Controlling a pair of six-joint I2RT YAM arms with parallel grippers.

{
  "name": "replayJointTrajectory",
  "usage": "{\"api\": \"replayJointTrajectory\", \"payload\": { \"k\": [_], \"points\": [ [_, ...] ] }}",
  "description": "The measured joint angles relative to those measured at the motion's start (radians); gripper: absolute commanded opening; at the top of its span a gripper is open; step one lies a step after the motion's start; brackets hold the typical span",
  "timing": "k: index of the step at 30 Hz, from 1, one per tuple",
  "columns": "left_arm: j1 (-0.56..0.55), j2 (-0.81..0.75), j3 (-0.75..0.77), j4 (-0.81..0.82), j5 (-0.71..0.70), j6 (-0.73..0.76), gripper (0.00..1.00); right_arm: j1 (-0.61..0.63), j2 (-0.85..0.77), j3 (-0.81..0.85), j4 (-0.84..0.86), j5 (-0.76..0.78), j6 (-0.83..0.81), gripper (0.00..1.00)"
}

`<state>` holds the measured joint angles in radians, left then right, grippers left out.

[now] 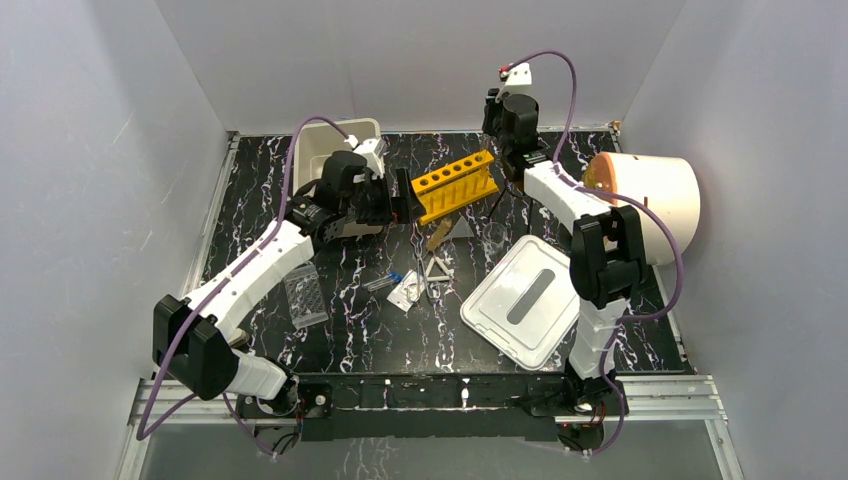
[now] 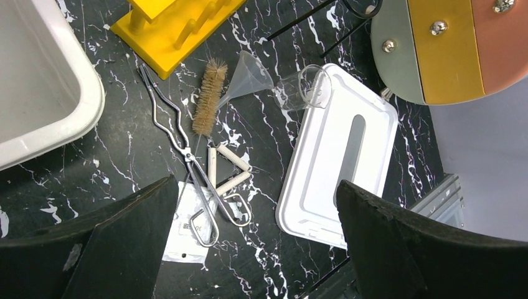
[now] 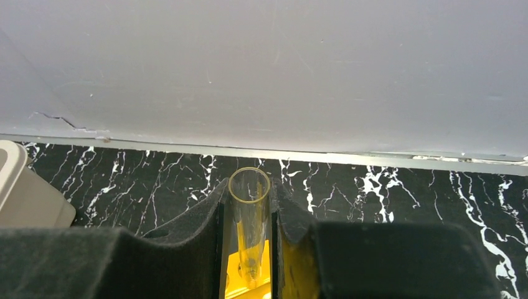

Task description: Organize the chemistry lab equipment

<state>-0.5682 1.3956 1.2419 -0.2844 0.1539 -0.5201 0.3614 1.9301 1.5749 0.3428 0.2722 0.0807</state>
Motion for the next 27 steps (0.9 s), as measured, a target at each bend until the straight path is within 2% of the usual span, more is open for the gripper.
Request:
{"api": "replayJointTrajectory", "payload": {
  "k": [9, 27],
  "points": [
    [0.0, 0.024, 0.001, -0.002, 0.008, 0.006, 0.98, -0.002, 0.021, -0.001, 0.03, -0.022, 0.021, 0.19],
    [0.0, 0.026, 0.01, -0.041, -0.004, 0.023, 0.98, -0.007, 0.126, -0.065, 0.16, -0.025, -0.032, 0.24]
  ]
}}
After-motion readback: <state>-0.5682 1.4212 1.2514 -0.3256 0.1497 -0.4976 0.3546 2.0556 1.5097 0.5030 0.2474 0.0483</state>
